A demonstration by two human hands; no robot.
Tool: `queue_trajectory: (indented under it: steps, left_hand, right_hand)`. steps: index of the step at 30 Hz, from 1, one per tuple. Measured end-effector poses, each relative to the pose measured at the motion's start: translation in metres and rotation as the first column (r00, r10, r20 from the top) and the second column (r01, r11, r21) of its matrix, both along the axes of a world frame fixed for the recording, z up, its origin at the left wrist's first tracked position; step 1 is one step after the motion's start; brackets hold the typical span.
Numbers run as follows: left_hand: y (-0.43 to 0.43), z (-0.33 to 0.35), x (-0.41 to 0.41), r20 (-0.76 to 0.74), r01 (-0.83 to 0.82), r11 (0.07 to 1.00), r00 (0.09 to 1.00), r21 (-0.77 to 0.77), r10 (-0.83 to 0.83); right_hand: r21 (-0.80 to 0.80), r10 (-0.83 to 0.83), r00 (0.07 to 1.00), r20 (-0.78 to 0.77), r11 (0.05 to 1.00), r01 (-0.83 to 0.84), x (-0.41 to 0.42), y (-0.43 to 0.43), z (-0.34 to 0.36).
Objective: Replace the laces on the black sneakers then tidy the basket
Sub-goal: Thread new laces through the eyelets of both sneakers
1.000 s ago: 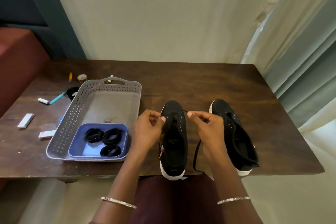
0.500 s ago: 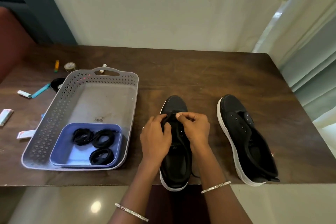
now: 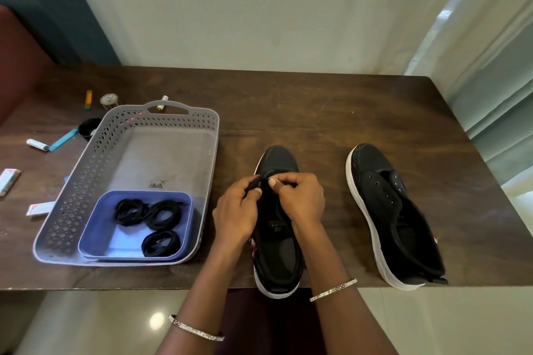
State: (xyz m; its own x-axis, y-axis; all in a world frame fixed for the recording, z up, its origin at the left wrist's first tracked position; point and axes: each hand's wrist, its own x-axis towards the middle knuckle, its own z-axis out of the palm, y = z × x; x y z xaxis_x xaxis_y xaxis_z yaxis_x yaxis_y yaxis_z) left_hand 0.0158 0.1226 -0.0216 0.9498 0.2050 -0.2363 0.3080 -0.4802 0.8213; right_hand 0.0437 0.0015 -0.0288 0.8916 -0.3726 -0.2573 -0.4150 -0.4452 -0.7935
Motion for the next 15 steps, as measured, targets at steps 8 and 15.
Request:
queue_trajectory:
  steps: [8,15]
  left_hand:
    - [0.005,-0.003,0.005,-0.051,0.019,0.993,0.998,-0.120,-0.026]
    - [0.017,-0.006,0.027,0.052,0.092,0.993,0.995,-0.071,-0.088]
  right_hand:
    - [-0.061,0.026,0.997,0.067,0.998,-0.022,-0.003,0.007,0.002]
    - [-0.093,0.123,0.988,0.096,0.989,-0.115,-0.005,0.001,-0.002]
